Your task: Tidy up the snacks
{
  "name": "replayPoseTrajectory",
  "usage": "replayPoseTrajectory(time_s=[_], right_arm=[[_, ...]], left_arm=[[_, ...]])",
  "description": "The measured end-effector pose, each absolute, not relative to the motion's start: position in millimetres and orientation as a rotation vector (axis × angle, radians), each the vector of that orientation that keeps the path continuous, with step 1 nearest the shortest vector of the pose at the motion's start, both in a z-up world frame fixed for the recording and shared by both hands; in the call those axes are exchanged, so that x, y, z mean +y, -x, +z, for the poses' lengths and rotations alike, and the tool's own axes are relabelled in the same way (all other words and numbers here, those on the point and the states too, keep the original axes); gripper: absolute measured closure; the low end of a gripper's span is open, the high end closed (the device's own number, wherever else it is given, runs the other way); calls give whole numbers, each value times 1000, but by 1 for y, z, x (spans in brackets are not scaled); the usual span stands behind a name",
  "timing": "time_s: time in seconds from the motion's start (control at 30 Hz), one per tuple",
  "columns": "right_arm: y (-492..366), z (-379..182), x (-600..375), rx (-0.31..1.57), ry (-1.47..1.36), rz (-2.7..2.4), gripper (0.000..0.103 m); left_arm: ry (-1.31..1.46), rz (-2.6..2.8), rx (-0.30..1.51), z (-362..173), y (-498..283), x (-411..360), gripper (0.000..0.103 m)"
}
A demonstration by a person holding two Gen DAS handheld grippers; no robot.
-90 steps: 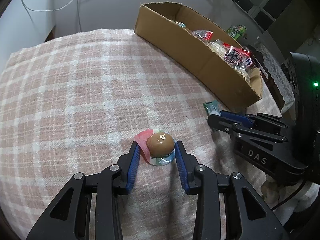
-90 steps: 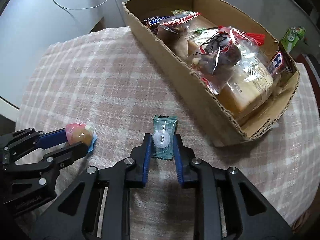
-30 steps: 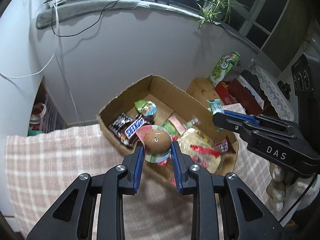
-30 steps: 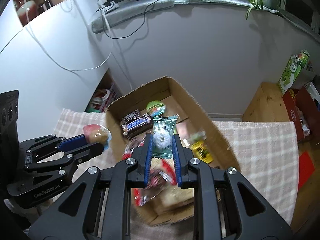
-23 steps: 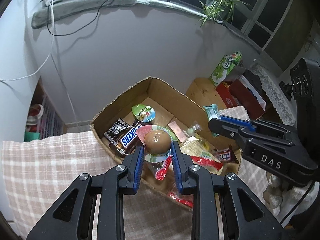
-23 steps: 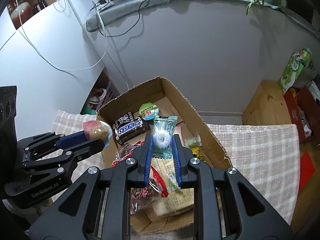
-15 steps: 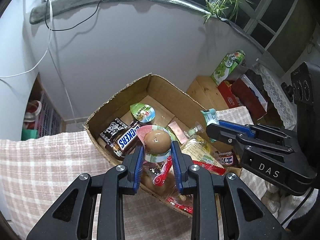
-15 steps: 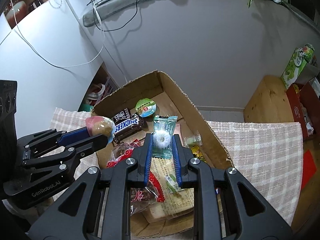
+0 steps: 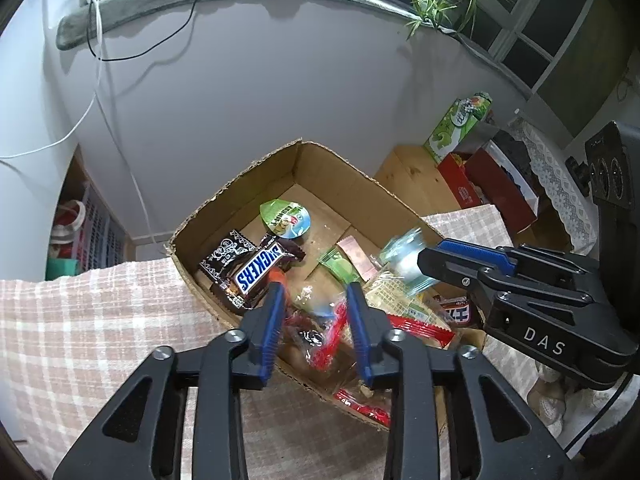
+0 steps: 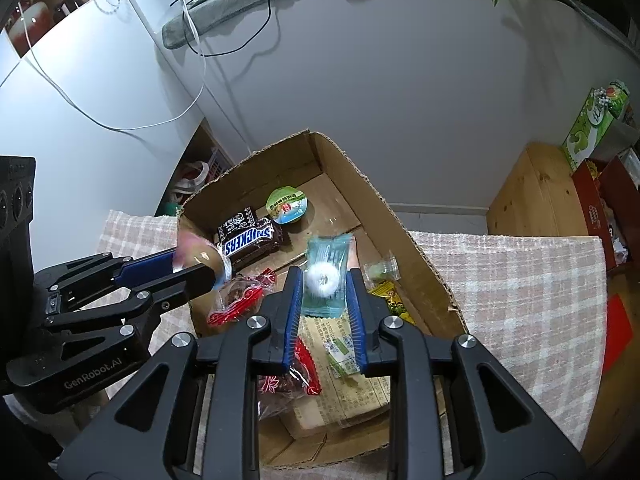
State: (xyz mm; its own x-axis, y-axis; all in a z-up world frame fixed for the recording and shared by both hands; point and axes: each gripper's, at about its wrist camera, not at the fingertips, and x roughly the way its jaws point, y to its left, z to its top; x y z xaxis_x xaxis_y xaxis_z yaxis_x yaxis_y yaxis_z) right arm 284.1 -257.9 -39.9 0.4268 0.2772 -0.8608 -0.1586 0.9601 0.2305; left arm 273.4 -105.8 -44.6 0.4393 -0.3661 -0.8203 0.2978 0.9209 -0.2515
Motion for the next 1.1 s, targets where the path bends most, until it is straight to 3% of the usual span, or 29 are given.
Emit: replayPoseTrajectory(time_s=[0.03,0.17,1.0,1.1], right_arm=[[-284,-40,-258,1098,-118,270,79],[-280,-37,-257,1088,-115,260,56],[-223,3,-264,1021,-80,226,55],[-210,10,-264,1004,-68,222,55]], left_arm=[[77,-411,1036,-44,-273,-105,67],[77,-407,1032,-43,-271,-103,67],[79,-391,964,-7,-220,-88,67],[84,-381,942,0,-209,-84,60]])
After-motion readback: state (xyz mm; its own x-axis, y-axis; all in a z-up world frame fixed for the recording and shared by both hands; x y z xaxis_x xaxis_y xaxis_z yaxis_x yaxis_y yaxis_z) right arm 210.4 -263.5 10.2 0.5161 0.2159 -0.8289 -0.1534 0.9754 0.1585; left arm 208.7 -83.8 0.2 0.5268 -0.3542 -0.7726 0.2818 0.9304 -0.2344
